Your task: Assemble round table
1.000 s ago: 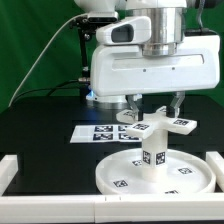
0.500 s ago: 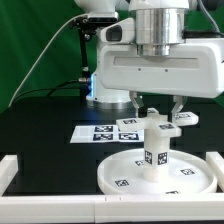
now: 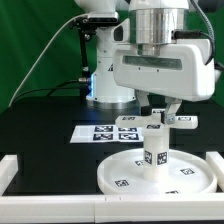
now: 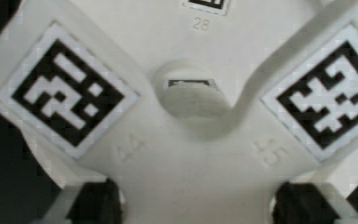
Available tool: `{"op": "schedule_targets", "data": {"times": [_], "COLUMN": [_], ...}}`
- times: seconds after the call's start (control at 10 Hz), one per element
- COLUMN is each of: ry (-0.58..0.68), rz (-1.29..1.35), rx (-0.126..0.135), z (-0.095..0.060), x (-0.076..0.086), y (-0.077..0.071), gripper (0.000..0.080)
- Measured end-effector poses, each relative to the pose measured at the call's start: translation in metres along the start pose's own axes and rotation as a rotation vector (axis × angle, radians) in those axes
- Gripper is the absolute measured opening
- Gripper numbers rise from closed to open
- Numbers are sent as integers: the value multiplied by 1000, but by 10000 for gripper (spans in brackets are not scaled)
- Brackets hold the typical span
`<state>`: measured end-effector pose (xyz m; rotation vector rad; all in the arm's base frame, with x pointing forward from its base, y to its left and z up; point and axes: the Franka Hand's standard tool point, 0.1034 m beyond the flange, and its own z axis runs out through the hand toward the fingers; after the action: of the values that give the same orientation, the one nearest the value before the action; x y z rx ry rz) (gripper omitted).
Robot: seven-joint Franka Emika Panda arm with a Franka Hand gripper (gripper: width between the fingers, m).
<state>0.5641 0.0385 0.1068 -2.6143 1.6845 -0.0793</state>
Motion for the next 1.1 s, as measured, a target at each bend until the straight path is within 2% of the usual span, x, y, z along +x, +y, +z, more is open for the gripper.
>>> {"op": "schedule_targets", "data": {"times": [0.3, 0.5, 0.6, 0.7, 0.8, 1.0, 1.1], "ry": [13, 13, 13, 10, 4, -8, -7], "rz": [596, 546, 537, 444, 321, 39, -135], "rx": [0, 0, 0, -2, -2, 17, 23], "z": [-1, -1, 0, -2, -7, -20, -21], "x": [-3, -2, -3, -3, -3, -4, -5], "y": [0, 0, 0, -1, -4, -10, -13], "gripper": [419, 419, 478, 478, 612, 638, 647]}}
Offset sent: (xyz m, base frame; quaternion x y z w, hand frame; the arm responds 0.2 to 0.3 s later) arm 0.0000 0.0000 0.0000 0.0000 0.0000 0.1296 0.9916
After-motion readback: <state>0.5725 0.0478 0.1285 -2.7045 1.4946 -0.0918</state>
